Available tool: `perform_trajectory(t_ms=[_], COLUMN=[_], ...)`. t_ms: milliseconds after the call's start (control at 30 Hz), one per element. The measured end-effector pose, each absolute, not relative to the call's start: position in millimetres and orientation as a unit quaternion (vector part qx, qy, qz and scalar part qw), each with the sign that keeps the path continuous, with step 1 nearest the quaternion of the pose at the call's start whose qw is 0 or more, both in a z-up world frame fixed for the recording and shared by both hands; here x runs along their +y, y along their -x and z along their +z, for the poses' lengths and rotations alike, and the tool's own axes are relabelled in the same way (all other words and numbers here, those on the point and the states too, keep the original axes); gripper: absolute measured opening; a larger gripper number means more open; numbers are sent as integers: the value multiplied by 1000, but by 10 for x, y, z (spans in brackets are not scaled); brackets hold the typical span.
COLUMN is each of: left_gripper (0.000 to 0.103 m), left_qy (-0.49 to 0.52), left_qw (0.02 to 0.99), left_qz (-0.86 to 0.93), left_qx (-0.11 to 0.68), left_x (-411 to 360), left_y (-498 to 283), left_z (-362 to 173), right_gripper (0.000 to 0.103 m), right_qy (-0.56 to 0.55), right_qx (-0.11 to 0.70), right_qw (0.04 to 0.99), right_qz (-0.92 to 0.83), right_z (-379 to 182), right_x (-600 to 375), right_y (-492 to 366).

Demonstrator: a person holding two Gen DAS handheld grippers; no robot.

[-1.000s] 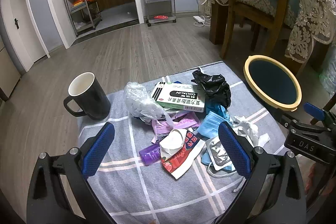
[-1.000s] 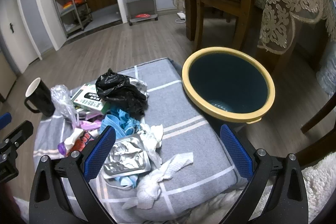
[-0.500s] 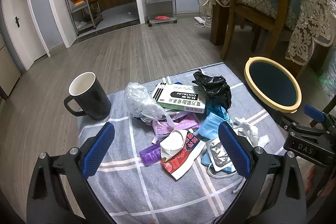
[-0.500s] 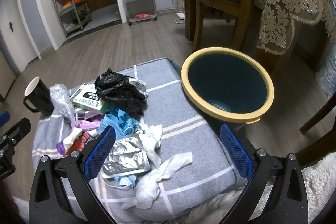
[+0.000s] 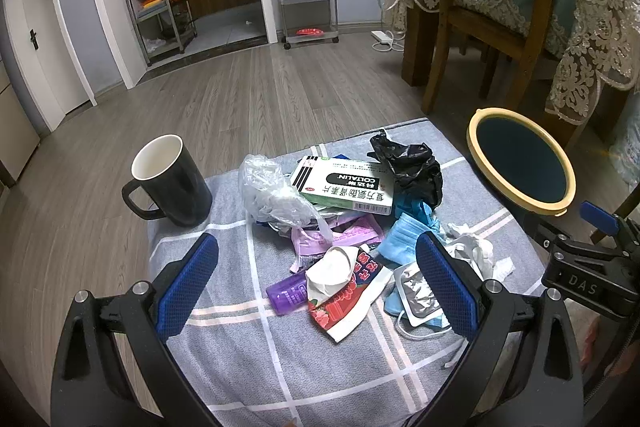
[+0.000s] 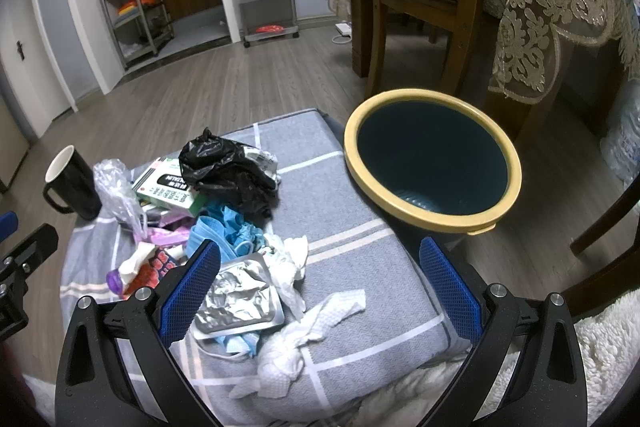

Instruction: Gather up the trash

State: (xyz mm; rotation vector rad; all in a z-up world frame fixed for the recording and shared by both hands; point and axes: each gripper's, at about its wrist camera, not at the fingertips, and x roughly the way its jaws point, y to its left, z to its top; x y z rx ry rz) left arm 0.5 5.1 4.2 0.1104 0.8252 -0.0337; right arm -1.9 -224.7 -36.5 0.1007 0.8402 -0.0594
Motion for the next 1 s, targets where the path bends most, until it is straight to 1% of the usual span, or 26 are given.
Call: perform_trajectory(t_ms=[1000], left_gripper=[97], left_qy=[-50], left_qw=[915], left_qz=[-17], left_qx=[400], left_x=[66], left_y=[-14], left_z=[47], right_gripper=[99], right_qy=[-51], right_qx=[411], right_qw=[910], right_qz=[-29], right_z=[-384], right_x=[-2250], right_y=[19])
